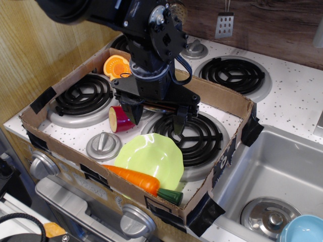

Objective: Take broccoli out of pan

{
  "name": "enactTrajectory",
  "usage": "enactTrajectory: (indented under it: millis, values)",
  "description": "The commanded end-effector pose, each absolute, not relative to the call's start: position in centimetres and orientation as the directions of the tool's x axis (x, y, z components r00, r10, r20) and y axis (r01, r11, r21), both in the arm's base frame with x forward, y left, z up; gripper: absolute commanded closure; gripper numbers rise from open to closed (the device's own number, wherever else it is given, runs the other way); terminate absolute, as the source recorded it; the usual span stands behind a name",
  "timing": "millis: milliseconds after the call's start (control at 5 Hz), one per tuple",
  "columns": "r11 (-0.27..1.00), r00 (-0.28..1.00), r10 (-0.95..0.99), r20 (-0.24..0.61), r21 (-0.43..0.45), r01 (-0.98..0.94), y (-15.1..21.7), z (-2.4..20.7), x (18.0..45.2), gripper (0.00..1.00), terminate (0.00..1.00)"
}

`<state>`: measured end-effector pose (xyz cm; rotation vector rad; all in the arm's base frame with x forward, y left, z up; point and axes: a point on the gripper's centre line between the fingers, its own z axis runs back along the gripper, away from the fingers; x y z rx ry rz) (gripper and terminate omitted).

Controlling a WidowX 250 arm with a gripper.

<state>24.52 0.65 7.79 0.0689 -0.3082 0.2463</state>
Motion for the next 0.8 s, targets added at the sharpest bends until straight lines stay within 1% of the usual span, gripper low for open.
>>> enactTrajectory:
  millis: [0,200,400,600]
  values:
    - [0.968,0.923,0.229,0.308,0.030,-0.250,0.6,7.8,24.5,0.00,0.00]
    - [0.969,0.929,0.212,0.302,0.061,-0.241,1.3,9.8,24.9,0.00,0.00]
    - [0.976,0.934,0.168,0.316,0.081,-0.203,2.6,12.0,25.5,0.00,0.00]
    - [0.983,0.943,0.107,0.315,0.109,-0.148,3.6,13.5,26.3,0.00,0.00]
